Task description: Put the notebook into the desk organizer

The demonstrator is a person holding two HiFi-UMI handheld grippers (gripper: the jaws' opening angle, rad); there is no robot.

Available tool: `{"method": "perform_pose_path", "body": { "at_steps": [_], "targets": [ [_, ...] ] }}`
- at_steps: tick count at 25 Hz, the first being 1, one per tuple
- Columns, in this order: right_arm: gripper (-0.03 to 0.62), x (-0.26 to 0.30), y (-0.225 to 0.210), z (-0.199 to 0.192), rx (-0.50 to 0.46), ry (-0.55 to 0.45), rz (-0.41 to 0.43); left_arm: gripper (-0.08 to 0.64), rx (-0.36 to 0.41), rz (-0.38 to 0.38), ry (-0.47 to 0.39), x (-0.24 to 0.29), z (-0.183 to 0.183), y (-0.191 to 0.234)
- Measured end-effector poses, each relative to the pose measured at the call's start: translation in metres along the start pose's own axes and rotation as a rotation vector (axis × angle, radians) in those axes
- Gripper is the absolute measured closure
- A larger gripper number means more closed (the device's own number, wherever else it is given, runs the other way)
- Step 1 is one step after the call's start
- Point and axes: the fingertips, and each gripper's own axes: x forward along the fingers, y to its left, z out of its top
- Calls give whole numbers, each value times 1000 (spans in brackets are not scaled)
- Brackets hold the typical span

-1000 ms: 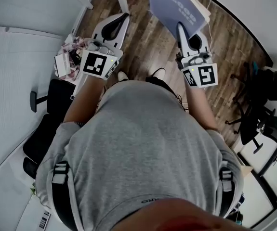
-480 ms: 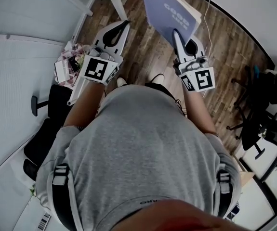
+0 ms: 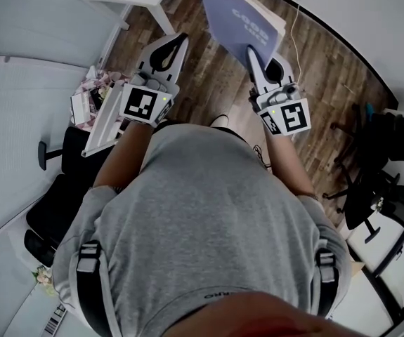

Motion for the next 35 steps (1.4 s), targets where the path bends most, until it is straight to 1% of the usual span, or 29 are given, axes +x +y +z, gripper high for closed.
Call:
{"method": "perform_pose_path", "body": {
  "at_steps": [4, 6, 9, 12, 18, 25, 31, 35],
  "targets": [
    [554, -7, -18, 1, -1, -3, 27, 540, 1, 9, 10, 16, -4, -17],
    [554, -4, -27, 0, -5, -3, 38, 540, 5, 13, 12, 24, -6, -18],
    [554, 7, -38, -2, 8, -7, 47, 540, 8, 25, 14, 36, -9, -6],
    [554, 25, -47, -6, 17, -7, 53, 540, 5, 45, 13, 48, -12, 14],
    [554, 82, -65, -12, 2, -8, 59, 540, 15, 58, -4, 73, -22, 68],
    [554, 174, -87, -9, -14, -4, 72, 540, 3, 71, -32, 109, -22, 154],
    [554, 249, -96, -11, -29, 3, 44, 540, -5, 72, -38, 126, -20, 225],
    [554, 288, -99, -18, -29, 17, 21, 540, -23, 70, -32, 132, -28, 266]
  ]
}}
